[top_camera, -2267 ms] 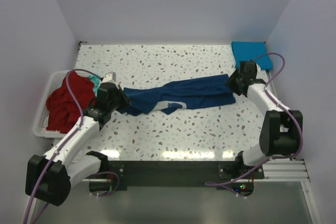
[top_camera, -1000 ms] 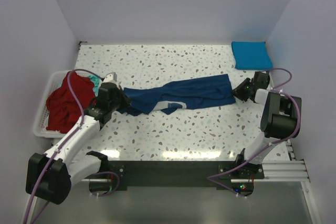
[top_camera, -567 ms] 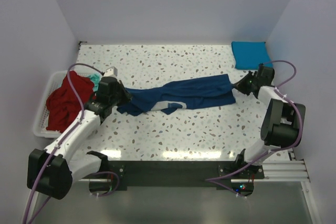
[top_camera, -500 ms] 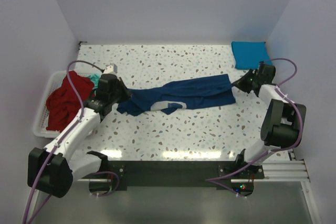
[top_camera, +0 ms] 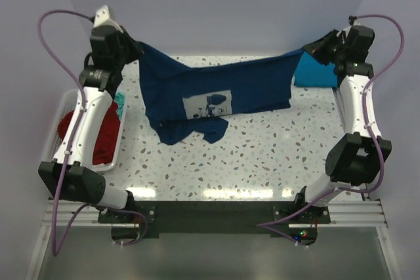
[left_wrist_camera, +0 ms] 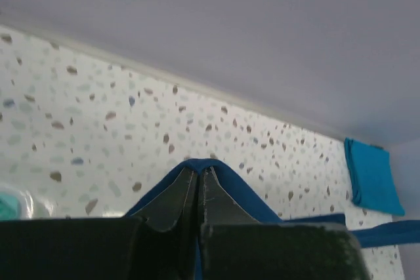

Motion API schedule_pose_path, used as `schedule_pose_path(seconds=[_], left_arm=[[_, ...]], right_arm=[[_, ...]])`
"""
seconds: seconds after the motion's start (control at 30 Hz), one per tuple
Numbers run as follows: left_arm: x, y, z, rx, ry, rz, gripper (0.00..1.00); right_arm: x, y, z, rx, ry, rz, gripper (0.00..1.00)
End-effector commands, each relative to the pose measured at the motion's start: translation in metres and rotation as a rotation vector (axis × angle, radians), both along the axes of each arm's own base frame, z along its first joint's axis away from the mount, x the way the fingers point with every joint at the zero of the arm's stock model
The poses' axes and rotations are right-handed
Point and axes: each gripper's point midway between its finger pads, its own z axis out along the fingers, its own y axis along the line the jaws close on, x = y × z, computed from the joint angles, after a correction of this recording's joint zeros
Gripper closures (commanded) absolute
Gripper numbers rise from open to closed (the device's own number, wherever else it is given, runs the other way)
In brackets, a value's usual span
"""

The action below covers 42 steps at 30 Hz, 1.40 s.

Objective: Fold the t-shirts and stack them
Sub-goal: Flatten the tshirt out

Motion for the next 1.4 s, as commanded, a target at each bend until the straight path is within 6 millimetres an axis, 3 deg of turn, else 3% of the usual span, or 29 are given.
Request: schedule_pose_path(seconds=[0.0, 0.03, 0.07, 0.13, 0.2, 0.23, 0.3, 0.47, 0.53, 0.57, 0.6, 0.63, 0.73, 0.8, 0.9, 1.0, 1.03, 1.1, 1.13, 1.2, 1.23, 1.27, 1.3, 1.37], left_arm=[[0.01, 0.03, 0.111, 0.045, -0.236, 0.077, 1.0], [0.01, 0.033, 0.128, 0.046, -0.27, 0.086, 1.0], [0.004, 0.039, 0.161, 0.053, -0.341, 0.099, 1.0], [-0.008, 0.046, 0.194, 0.08, -0.416, 0.123, 1.0], [-0.026, 0.052, 0.229, 0.097, -0.5, 0.146, 1.0], [-0.045, 0.056, 0.248, 0.122, -0.549, 0.157, 1.0], [-0.067, 0.066, 0.265, 0.143, -0.598, 0.205, 1.0], [-0.154, 0.083, 0.31, 0.211, -0.752, 0.273, 1.0], [-0.19, 0.09, 0.328, 0.236, -0.817, 0.303, 1.0], [-0.201, 0.091, 0.335, 0.244, -0.842, 0.31, 1.0], [-0.212, 0.091, 0.342, 0.255, -0.864, 0.308, 1.0], [-0.233, 0.093, 0.357, 0.271, -0.91, 0.316, 1.0], [-0.263, 0.093, 0.376, 0.299, -0.971, 0.317, 1.0], [-0.273, 0.092, 0.382, 0.305, -0.996, 0.313, 1.0], [-0.268, 0.087, 0.382, 0.331, -0.997, 0.286, 1.0], [-0.238, 0.08, 0.368, 0.37, -0.946, 0.255, 1.0], [-0.216, 0.075, 0.354, 0.383, -0.9, 0.233, 1.0], [-0.189, 0.067, 0.339, 0.397, -0.859, 0.192, 1.0], [-0.158, 0.059, 0.315, 0.401, -0.789, 0.157, 1.0], [-0.125, 0.047, 0.286, 0.405, -0.728, 0.102, 1.0], [-0.09, 0.04, 0.245, 0.408, -0.633, 0.063, 0.99], [-0.074, 0.034, 0.226, 0.404, -0.598, 0.038, 0.99], [-0.043, 0.024, 0.176, 0.403, -0.495, -0.015, 0.99], [-0.017, 0.015, 0.133, 0.388, -0.436, -0.051, 0.99]], right_arm=[[-0.006, 0.008, 0.1, 0.004, -0.183, 0.025, 1.0], [-0.009, 0.009, 0.114, -0.002, -0.209, 0.027, 1.0], [-0.013, 0.01, 0.137, -0.013, -0.256, 0.03, 1.0], [-0.026, 0.012, 0.159, -0.024, -0.296, 0.031, 1.0], [-0.039, 0.013, 0.178, -0.045, -0.34, 0.028, 1.0], [-0.054, 0.015, 0.193, -0.066, -0.379, 0.027, 1.0], [-0.072, 0.011, 0.203, -0.122, -0.408, 0.007, 1.0], [-0.139, 0.004, 0.236, -0.294, -0.506, -0.086, 1.0], [-0.157, -0.005, 0.239, -0.346, -0.483, -0.145, 1.0], [-0.17, -0.004, 0.254, -0.394, -0.518, -0.158, 1.0], [-0.176, -0.005, 0.256, -0.409, -0.508, -0.172, 1.0], [-0.185, -0.003, 0.27, -0.438, -0.543, -0.174, 1.0], [-0.206, 0.004, 0.293, -0.477, -0.592, -0.183, 1.0], [-0.216, 0.006, 0.301, -0.496, -0.611, -0.186, 1.0], [-0.22, 0.007, 0.306, -0.52, -0.626, -0.195, 1.0], [-0.205, 0.01, 0.292, -0.509, -0.599, -0.161, 1.0], [-0.189, 0.01, 0.276, -0.496, -0.555, -0.143, 1.0], [-0.174, 0.014, 0.262, -0.479, -0.531, -0.108, 1.0], [-0.156, 0.013, 0.237, -0.465, -0.471, -0.087, 1.0], [-0.137, 0.016, 0.214, -0.451, -0.428, -0.049, 1.0], [-0.123, 0.015, 0.186, -0.441, -0.367, -0.029, 1.0], [-0.107, 0.015, 0.162, -0.432, -0.317, -0.006, 1.0], [-0.098, 0.019, 0.146, -0.421, -0.295, 0.03, 1.0], [-0.07, 0.019, 0.081, -0.398, -0.161, 0.08, 0.99]])
